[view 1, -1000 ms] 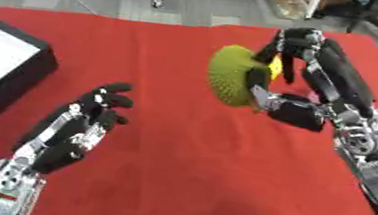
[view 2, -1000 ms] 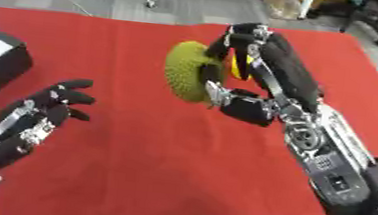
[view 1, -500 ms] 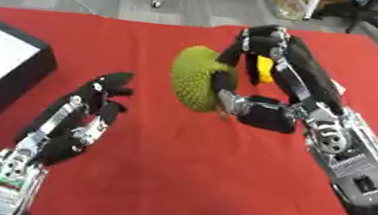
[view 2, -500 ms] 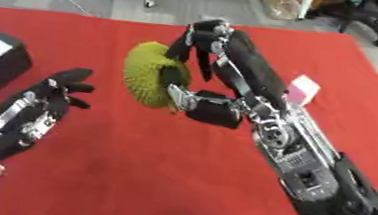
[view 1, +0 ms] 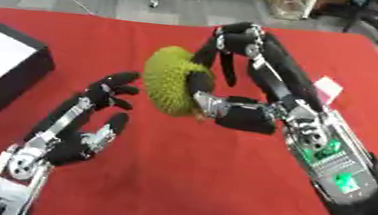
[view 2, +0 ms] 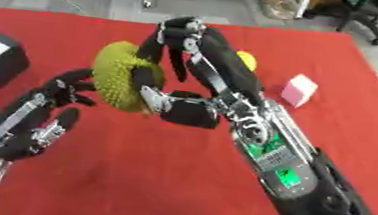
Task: Pick up the objects with one hand, pass them to the other hand, and then place them into the box on the other side of the table.
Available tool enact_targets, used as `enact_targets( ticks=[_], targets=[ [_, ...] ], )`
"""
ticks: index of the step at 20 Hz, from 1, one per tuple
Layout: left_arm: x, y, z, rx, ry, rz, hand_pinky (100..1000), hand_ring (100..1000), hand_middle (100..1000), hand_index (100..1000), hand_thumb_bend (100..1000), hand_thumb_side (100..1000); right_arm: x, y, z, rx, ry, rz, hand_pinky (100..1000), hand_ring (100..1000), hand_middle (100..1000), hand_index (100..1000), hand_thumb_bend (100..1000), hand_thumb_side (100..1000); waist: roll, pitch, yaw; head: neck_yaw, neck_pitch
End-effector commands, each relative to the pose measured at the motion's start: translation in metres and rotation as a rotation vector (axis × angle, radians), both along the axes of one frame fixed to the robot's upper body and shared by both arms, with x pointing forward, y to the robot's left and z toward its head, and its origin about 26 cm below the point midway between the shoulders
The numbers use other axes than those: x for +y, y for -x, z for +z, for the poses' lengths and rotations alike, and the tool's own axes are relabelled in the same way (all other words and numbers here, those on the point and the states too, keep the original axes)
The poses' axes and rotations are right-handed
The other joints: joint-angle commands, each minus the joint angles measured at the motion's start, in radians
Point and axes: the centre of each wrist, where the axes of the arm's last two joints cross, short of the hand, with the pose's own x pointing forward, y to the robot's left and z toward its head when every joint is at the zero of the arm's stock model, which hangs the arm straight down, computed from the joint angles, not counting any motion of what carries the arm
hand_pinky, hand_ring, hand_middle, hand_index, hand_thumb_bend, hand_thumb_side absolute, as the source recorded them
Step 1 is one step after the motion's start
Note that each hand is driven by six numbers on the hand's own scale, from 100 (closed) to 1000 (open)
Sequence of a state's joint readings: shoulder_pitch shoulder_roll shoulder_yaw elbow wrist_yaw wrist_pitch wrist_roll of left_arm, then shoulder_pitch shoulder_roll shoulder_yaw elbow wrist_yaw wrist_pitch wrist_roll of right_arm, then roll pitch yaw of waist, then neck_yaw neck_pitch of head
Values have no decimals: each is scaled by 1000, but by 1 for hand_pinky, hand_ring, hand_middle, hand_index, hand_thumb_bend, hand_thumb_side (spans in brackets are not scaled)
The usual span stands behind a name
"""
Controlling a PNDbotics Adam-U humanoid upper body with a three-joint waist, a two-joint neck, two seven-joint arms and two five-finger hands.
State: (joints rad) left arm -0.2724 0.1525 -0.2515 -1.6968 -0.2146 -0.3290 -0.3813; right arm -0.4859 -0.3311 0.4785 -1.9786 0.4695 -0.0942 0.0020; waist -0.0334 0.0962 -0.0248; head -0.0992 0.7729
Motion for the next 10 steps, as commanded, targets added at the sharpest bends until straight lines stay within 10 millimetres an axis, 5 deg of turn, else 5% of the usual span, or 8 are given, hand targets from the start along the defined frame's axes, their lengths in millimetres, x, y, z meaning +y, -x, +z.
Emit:
enact_targets(
  ticks=[1,10],
  targets=[
    [-3,-3,6,-43,-7,-26,766,890,950,1000,215,731,4,4,8,-11,-12,26,712,223,413,217,100,100,0,-12,1,-5,-3],
    [-14,-6,11,-30,45,-88,763,897,949,1000,245,719,13,9,4,36,-12,64,705,213,407,214,100,100,0,-11,1,-8,-3]
  ],
)
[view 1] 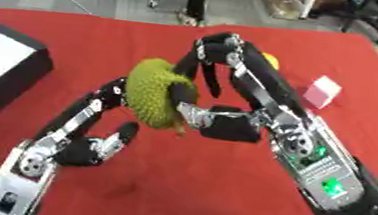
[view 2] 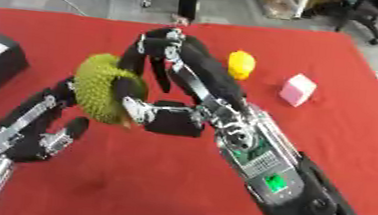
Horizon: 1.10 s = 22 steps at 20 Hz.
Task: Pick up the objects with one hand, pass them to the other hand, and then place them into the box on the other side of the table.
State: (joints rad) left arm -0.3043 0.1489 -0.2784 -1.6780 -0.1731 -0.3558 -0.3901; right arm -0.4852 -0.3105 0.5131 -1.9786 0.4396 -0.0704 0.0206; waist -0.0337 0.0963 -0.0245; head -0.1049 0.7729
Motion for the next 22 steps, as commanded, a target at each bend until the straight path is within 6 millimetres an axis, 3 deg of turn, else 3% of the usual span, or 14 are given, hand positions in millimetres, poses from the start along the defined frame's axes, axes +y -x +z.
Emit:
enact_targets(
  ticks=[1,10,22],
  targets=[
    [-4,-2,8,-8,28,-28,763,897,949,1000,246,719,3,4,7,-14,-14,24,705,212,407,214,100,100,0,-11,0,-3,-3],
    [-8,-2,13,50,95,-69,762,901,946,1000,287,732,8,1,-2,28,-2,33,699,201,402,211,100,100,0,-9,1,-8,-3],
    [-3,6,18,31,69,-165,770,911,947,1000,272,728,7,-21,-28,72,-19,-89,691,193,394,207,100,100,1,-7,-1,-16,-3]
  ],
)
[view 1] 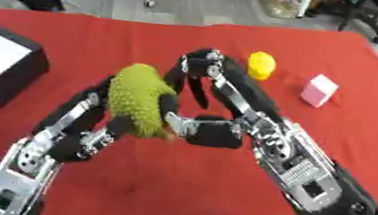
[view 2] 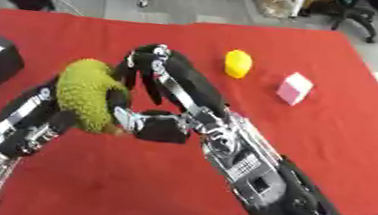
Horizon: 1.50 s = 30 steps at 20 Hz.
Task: Pick up the objects with one hand, pass them to the other hand, and then place them into the box on the other side of the table.
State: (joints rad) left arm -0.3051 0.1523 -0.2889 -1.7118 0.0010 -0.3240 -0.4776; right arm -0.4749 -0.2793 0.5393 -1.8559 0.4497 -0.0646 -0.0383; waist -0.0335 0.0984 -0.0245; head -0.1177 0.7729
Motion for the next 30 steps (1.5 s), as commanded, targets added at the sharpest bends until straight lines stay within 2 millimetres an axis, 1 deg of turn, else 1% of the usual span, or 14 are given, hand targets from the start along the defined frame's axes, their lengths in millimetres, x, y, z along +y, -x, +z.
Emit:
enact_targets(
  ticks=[1,5,10,18,25,30],
  targets=[
    [0,3,10,-41,-13,-42,771,911,947,1000,271,727,-1,-6,1,-19,-15,-42,691,191,394,207,100,100,1,-9,-1,-4,-3],
    [0,4,11,-48,-22,-72,771,911,943,1000,266,726,2,-10,-4,-15,-2,-74,689,186,391,206,100,100,1,-9,0,-9,-3],
    [-2,4,14,-50,-22,-106,768,903,915,972,250,721,5,-13,-8,-1,6,-104,685,182,387,205,100,100,0,-8,0,-13,-3],
    [-7,2,16,-47,-18,-118,767,901,918,975,230,714,12,-9,-8,5,24,-54,685,179,387,205,100,100,-2,-10,1,-15,-3],
    [-8,0,14,-40,-25,-94,766,904,920,981,220,711,13,-6,-5,9,23,-32,685,178,386,203,100,100,-3,-9,2,-14,-3],
    [-7,-3,11,-47,-63,-30,769,910,924,986,195,737,13,-5,-4,8,17,-30,684,179,385,202,100,100,-4,-8,1,-12,-3]
  ],
)
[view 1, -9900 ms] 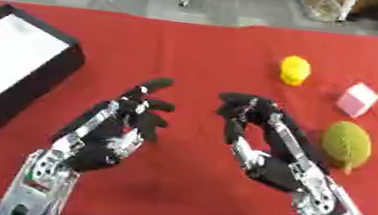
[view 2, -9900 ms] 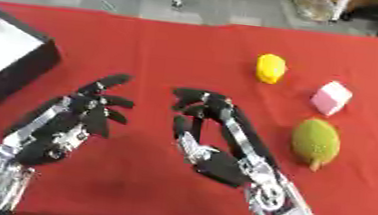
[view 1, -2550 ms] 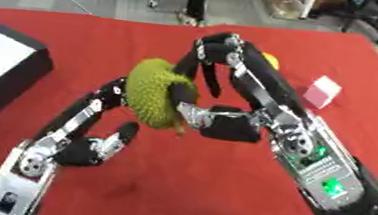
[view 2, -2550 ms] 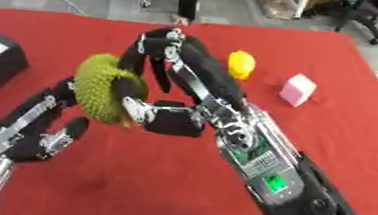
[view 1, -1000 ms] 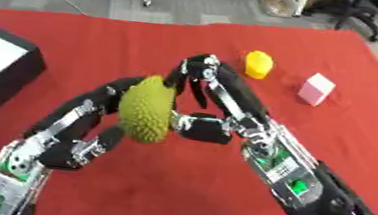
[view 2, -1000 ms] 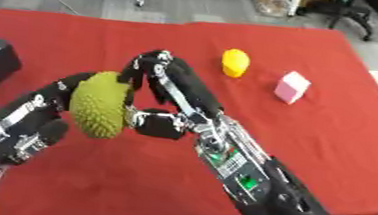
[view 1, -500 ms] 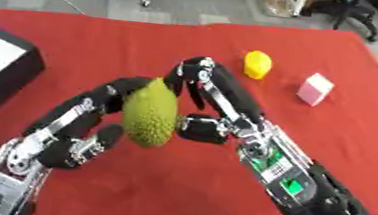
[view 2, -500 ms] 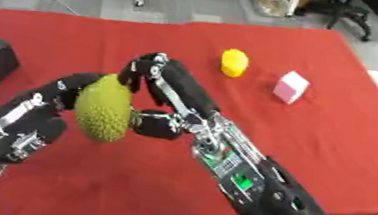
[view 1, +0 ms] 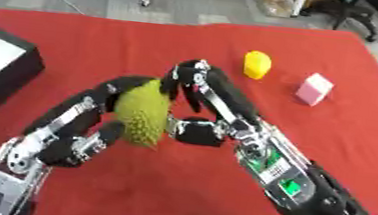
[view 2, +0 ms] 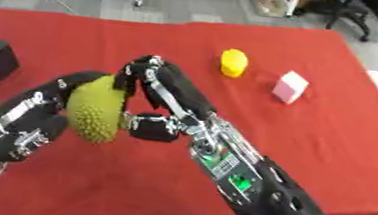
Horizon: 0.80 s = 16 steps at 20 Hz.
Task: Pick up the objects with one hand, pass them to the other hand, and then place them into the box on the other side of the table.
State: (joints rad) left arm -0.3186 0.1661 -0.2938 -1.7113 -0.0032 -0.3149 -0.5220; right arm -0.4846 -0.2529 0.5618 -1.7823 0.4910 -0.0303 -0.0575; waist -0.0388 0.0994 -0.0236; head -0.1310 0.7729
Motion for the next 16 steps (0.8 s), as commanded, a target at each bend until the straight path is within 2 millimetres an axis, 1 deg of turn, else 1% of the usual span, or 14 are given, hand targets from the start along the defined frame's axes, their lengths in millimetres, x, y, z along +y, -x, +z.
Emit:
enact_targets(
  ticks=[1,4,5,6,10,12,14,16],
  targets=[
    [-7,-1,7,-49,-25,19,771,909,925,988,180,747,3,3,12,-34,-22,22,684,179,384,201,100,100,1,-8,0,2,-3],
    [-7,-2,5,-87,-72,56,772,907,926,992,158,761,2,5,14,-33,-34,17,681,179,383,200,100,100,1,-7,0,3,-3],
    [-8,-2,5,-100,-87,65,774,906,925,994,150,736,2,6,15,-33,-41,16,681,182,382,200,100,100,1,-7,-1,4,-3],
    [-8,-3,3,-111,-102,71,774,906,925,994,145,773,2,7,17,-36,-48,16,681,182,382,200,100,100,1,-7,-1,5,-3],
    [-11,-4,-2,-142,-153,76,776,904,920,993,118,782,1,11,25,-46,-67,22,681,184,381,199,100,100,2,-6,-3,5,-3],
    [-12,-4,-4,-155,-178,73,775,899,894,982,100,785,1,13,30,-54,-80,26,680,188,381,199,100,100,2,-7,-3,6,-3],
    [-12,-5,-6,-164,-200,75,772,893,869,967,100,776,0,16,35,-63,-93,31,681,191,381,199,100,100,2,-7,-3,7,-3],
    [-13,-6,-8,-172,-215,78,755,871,796,927,100,743,0,19,39,-69,-98,41,681,190,381,198,100,100,2,-7,-3,7,-3]
  ],
)
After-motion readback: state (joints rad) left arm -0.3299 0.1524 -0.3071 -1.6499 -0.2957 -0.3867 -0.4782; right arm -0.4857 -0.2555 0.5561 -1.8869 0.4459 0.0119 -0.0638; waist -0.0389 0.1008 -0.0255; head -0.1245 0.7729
